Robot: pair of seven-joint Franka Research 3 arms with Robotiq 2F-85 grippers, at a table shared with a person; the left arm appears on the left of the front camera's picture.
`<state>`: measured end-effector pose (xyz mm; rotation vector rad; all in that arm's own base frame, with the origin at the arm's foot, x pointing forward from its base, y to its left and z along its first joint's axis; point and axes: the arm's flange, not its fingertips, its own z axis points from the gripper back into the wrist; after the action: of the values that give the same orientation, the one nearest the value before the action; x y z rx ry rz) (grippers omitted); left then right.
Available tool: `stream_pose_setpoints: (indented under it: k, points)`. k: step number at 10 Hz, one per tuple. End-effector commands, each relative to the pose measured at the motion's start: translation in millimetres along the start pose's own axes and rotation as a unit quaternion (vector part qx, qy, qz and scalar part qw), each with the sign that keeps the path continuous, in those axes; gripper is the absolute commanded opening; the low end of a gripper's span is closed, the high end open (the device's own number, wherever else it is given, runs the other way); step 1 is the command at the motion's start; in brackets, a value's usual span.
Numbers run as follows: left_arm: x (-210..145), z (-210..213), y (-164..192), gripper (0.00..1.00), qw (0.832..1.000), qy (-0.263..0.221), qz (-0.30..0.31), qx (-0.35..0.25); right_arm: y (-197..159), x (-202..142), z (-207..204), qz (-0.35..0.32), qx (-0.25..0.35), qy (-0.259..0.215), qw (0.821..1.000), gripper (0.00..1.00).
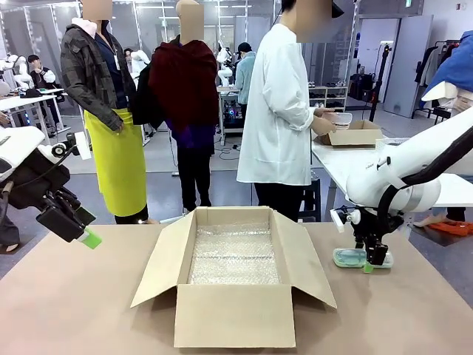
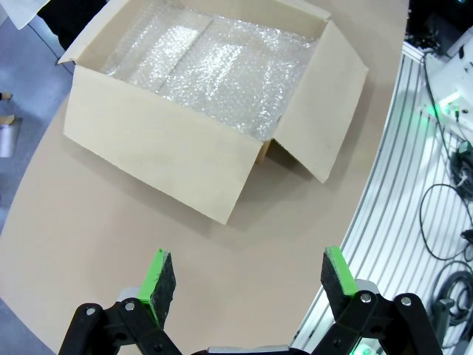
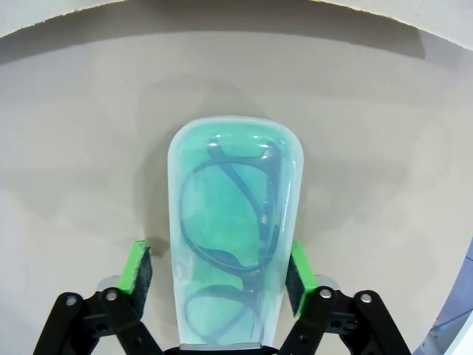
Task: Pack the glasses set securely to prepare it for shipping.
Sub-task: Place the Glasses case inside the Package Box.
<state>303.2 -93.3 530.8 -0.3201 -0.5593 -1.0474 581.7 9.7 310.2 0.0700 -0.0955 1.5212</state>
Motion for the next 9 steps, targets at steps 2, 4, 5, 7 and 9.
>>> stream_pose_setpoints:
  k: [2,4,5,7,9]
  points:
    - [-1,1,1,1.0,1.0,-0.007,-0.007,-0.008,-7,2,4,0.009,-0.001,-0.005,1.0,0.54]
    - [-1,1,1,1.0,1.0,-0.007,-0.007,-0.008,-4,8,23,0.0,-0.013,0.01,1.0,0.41]
    - [-1,1,1,1.0,1.0,-0.007,-0.007,-0.008,-1,12,39,0.003,-0.016,0.01,1.0,0.41]
    - [-1,1,1,1.0,1.0,-0.007,-0.007,-0.008,12,33,91,-0.056,-0.011,0.039,0.998,0.41]
    - [-1,1,1,1.0,1.0,-0.007,-0.007,-0.008,23,60,132,-0.042,-0.036,0.054,0.997,0.41]
